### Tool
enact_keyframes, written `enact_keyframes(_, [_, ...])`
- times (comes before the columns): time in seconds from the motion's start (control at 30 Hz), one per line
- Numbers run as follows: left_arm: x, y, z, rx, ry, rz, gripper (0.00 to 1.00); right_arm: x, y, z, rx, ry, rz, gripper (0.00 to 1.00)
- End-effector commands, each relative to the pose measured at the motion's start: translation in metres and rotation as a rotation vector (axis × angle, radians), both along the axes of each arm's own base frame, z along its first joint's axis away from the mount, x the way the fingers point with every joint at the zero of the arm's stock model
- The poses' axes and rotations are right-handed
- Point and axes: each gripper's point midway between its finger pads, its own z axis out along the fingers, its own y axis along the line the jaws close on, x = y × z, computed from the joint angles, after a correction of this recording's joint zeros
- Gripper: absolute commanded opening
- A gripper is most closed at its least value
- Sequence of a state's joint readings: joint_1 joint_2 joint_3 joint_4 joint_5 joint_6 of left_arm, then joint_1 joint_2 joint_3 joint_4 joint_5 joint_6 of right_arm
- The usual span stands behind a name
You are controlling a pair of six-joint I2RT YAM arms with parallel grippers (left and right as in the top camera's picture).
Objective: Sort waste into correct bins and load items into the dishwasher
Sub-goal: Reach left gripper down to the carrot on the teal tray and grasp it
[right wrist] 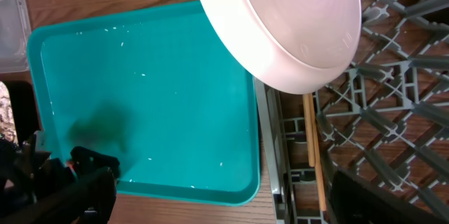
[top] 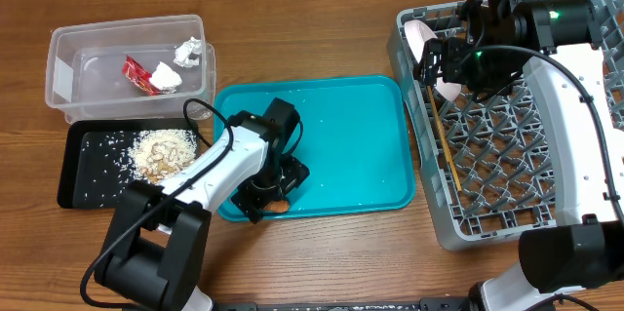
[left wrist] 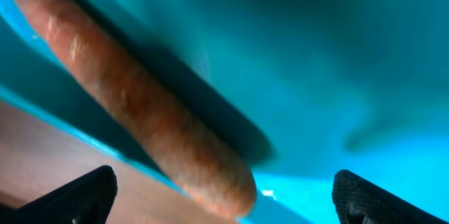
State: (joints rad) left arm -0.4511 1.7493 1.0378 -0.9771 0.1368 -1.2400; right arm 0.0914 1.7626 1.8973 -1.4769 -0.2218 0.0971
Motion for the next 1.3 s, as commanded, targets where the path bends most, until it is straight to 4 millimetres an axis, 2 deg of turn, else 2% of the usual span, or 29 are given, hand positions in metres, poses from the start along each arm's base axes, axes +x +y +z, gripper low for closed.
enact_keyframes(0.0, [-0.003, 0.012, -0.007, 0.050, -0.005, 0.037, 1.00, 0.002, 0.001, 0.008, 0.012, -0.025, -0.002, 1.00])
enact_keyframes(0.07, [-0.005, 0.017, -0.011, 0.075, -0.007, 0.049, 0.98, 0.002, 0.001, 0.008, 0.012, -0.025, -0.002, 1.00])
enact_keyframes(0.13, [-0.005, 0.019, -0.016, 0.080, -0.019, 0.049, 0.90, 0.002, 0.001, 0.008, 0.012, -0.025, -0.002, 1.00])
enact_keyframes(0.37, [-0.004, 0.028, -0.024, 0.110, -0.043, 0.052, 0.53, 0.002, 0.001, 0.008, 0.011, -0.024, -0.003, 1.00])
enact_keyframes(0.47, [-0.001, 0.028, -0.025, 0.114, -0.055, 0.052, 0.48, 0.002, 0.001, 0.008, 0.011, -0.024, -0.003, 1.00])
enact_keyframes(0.53, [-0.001, 0.027, -0.025, 0.108, -0.058, 0.049, 0.50, 0.002, 0.001, 0.008, 0.011, -0.024, -0.003, 1.00])
enact_keyframes(0.67, [-0.004, 0.021, -0.024, 0.062, -0.038, -0.003, 0.69, 0.002, 0.001, 0.008, 0.011, -0.024, -0.003, 1.00])
enact_keyframes(0.83, [-0.012, 0.026, -0.009, 0.083, 0.030, -0.017, 0.72, 0.002, 0.001, 0.008, 0.011, -0.025, -0.002, 1.00])
enact_keyframes(1.07, [0.014, 0.027, 0.022, 0.111, -0.024, -0.082, 0.72, 0.002, 0.001, 0.008, 0.011, -0.025, -0.002, 1.00])
enact_keyframes(1.17, [0.027, 0.025, 0.030, 0.103, -0.062, -0.092, 0.77, 0.002, 0.001, 0.008, 0.011, -0.025, -0.002, 1.00])
enact_keyframes(1.27, [0.030, 0.032, 0.030, 0.114, -0.065, -0.071, 0.82, 0.002, 0.001, 0.008, 0.010, -0.025, -0.003, 1.00])
